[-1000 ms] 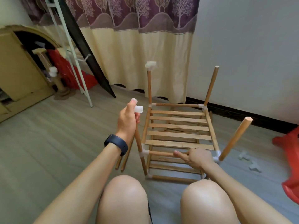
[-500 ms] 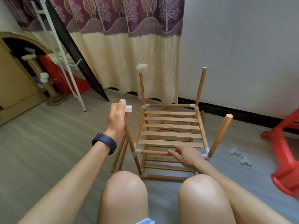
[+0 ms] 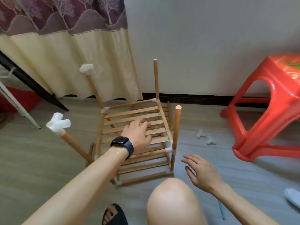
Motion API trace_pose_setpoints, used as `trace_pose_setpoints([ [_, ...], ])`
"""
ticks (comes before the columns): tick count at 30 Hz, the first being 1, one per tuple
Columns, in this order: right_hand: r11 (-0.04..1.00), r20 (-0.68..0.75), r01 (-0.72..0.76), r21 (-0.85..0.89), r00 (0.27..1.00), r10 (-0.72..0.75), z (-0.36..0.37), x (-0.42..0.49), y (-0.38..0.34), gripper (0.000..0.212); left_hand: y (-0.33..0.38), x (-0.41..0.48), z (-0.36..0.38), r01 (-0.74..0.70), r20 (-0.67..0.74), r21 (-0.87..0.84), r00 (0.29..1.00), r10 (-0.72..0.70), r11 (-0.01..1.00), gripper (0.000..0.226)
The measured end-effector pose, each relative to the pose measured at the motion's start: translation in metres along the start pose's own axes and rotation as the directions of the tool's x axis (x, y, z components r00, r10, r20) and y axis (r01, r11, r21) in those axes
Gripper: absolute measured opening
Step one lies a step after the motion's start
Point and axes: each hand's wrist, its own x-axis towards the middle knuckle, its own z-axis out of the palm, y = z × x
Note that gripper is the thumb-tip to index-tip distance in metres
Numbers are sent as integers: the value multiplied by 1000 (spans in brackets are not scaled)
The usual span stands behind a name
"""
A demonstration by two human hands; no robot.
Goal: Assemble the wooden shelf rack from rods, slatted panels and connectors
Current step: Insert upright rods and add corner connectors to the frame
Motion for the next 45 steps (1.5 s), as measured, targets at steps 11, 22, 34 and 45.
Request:
trace_pose_setpoints([
  [11,807,464,-548,-220,669,581,26,17,122,59,36,123,83,43,48,-80,998,-39,996,65],
  [22,669,541,-644,-370,436,719,65,129,230,81,36,157,121,97,-54,-106,993,-103,990,66],
  [34,697,466,-681,-225,553,690,109,93,188,46,33,153,121,87,-22,-78,996,-89,993,63],
  [45,269,259,-476,837,778,572,-40,72,50,26,32,132,33,53,142,-362,990,-1,931,57],
])
